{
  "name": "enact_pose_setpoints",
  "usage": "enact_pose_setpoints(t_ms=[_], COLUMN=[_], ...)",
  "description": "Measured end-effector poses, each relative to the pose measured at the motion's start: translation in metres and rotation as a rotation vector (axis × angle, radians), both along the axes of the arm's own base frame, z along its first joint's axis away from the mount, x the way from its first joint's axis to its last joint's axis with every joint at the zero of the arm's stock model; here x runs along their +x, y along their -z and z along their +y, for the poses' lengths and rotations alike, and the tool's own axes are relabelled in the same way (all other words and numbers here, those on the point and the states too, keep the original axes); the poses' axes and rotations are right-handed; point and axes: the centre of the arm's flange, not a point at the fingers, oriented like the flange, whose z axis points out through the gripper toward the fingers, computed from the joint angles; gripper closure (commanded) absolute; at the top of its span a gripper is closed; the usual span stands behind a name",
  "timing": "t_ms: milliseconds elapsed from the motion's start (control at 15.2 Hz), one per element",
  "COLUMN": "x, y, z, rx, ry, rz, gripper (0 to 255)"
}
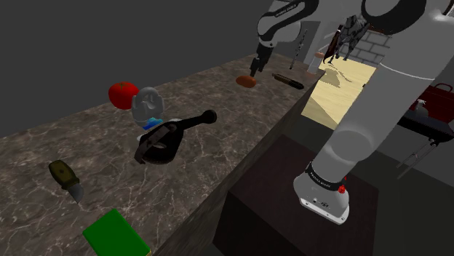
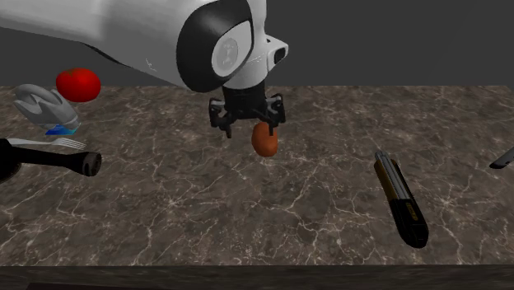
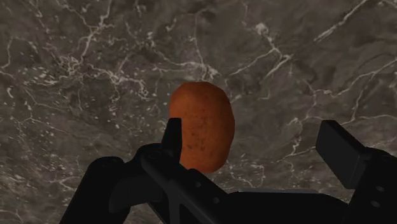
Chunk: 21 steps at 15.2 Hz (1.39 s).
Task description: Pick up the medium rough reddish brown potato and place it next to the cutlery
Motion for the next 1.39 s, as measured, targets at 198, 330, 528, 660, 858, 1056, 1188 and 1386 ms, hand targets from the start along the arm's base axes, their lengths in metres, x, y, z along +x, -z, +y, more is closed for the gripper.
enact_pose_setpoints(t_ms=[198,330,528,660,858,1056,1188,1386], x=[0.022,0.027,0.032,0.033,0.034,0.034,0.034,0.033], y=[0.023,0.034,0.051,0.061,0.068,0.069,0.069,0.068], z=[-0.023,-0.03,-0.034,-0.035,-0.034,-0.034,-0.034,-0.035], rx=[0.001,0.002,0.002,0.002,0.002,0.002,0.002,0.002], ry=[0.002,0.002,0.002,0.002,0.002,0.002,0.002,0.002], rz=[-0.004,-0.004,-0.005,-0.005,-0.005,-0.005,-0.005,-0.006], gripper=[0,0,0,0,0,0,255,255])
